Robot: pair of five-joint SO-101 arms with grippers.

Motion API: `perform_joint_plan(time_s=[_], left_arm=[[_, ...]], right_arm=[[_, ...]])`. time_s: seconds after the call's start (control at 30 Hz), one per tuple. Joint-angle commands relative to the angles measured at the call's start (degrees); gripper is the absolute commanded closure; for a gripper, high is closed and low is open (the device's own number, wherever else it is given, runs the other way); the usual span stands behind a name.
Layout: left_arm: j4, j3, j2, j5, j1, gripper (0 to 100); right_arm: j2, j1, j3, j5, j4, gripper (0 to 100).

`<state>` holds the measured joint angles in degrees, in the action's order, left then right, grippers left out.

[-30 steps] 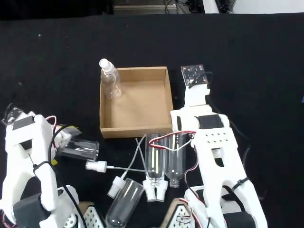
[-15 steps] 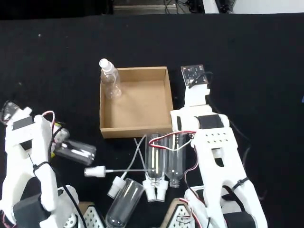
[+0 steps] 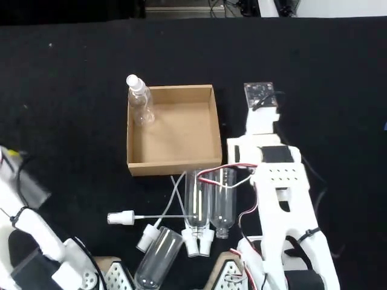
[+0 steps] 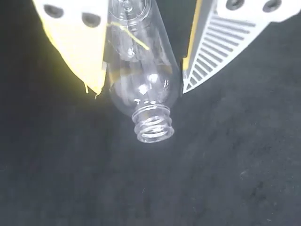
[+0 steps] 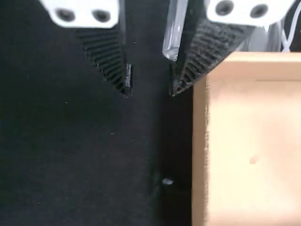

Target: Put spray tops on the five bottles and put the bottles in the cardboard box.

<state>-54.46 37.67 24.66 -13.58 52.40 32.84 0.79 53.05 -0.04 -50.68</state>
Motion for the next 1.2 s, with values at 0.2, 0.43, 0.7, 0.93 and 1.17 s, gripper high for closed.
perform_joint_plan(time_s=[0.2, 0.43, 0.7, 0.93, 1.17], left_arm=[[-18.9, -2.3, 0.4, -37.5, 0.6, 76], [-20.1, 3.7, 0.4, -46.3, 0.3, 76], [-18.7, 3.0, 0.4, -42.0, 0.1, 67], [-24.5, 2.0, 0.4, -41.9, 0.8, 74], [-16.5, 7.9, 0.4, -42.5, 2.1, 74]], right_arm=[[2.5, -1.1, -2.8, 0.4, 2.2, 87.8], [2.5, -1.0, -2.1, 0.4, 2.4, 87.8], [2.5, -0.9, -1.9, 0.4, 2.4, 87.8], [2.5, -0.9, -1.9, 0.4, 2.4, 87.8], [2.5, -0.9, -2.0, 0.4, 2.5, 87.8]])
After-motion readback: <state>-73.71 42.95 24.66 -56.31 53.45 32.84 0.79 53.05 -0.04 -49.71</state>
